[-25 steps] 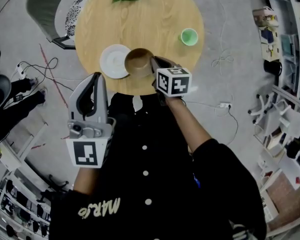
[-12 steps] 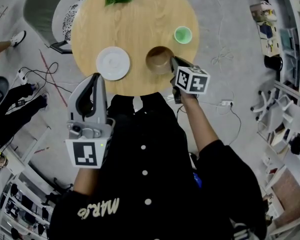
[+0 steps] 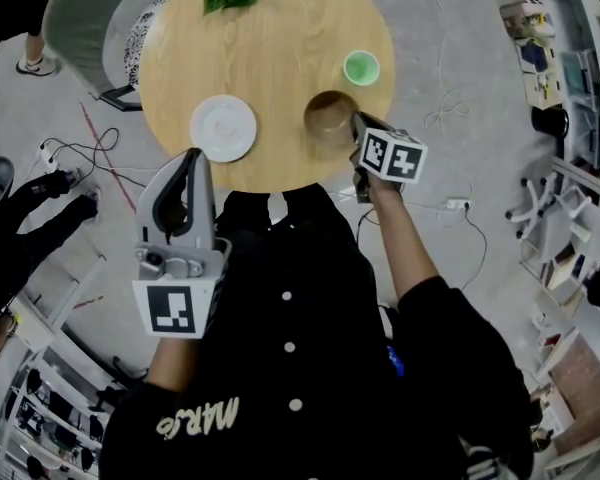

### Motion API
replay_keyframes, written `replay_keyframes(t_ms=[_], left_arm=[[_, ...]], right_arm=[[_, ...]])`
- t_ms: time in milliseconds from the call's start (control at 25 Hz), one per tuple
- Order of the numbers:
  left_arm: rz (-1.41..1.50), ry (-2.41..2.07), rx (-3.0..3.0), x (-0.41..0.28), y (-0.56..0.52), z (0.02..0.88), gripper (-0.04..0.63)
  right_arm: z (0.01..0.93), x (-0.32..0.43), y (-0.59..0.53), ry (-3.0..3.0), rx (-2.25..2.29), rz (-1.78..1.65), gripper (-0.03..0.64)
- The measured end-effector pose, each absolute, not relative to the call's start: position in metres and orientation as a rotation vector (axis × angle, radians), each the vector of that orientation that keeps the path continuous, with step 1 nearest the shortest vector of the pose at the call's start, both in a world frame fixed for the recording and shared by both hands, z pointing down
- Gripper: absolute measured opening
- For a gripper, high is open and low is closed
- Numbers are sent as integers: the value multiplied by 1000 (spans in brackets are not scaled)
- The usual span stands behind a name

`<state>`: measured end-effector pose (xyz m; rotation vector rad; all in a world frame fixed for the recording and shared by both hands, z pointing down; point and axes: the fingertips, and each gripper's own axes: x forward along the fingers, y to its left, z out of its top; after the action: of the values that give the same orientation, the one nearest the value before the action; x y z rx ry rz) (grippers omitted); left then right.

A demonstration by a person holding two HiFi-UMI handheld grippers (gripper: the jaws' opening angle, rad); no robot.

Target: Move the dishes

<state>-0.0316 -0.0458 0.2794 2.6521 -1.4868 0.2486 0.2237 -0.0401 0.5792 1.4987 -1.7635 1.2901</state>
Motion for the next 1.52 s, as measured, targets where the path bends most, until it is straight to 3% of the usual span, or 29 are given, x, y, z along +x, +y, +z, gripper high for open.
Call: replay_keyframes(t_ms=[1000,1160,1360,1520], left_arm=[[268,-1482,2646,-32,-43,285,3],[268,-1484,2636,-35,-42,287,3],[270,-1468,2608,-43,-37,296,3],[191,-1432,2378,-61,-28,332,3]], right_arm=[[603,232,-34,-1713,1488,1295,21],[605,232,-32,-1705,1486,1277,49],[592,238,-38,-1731,1550,1236,146],[552,226,-57,-1886,1521,1022,135]])
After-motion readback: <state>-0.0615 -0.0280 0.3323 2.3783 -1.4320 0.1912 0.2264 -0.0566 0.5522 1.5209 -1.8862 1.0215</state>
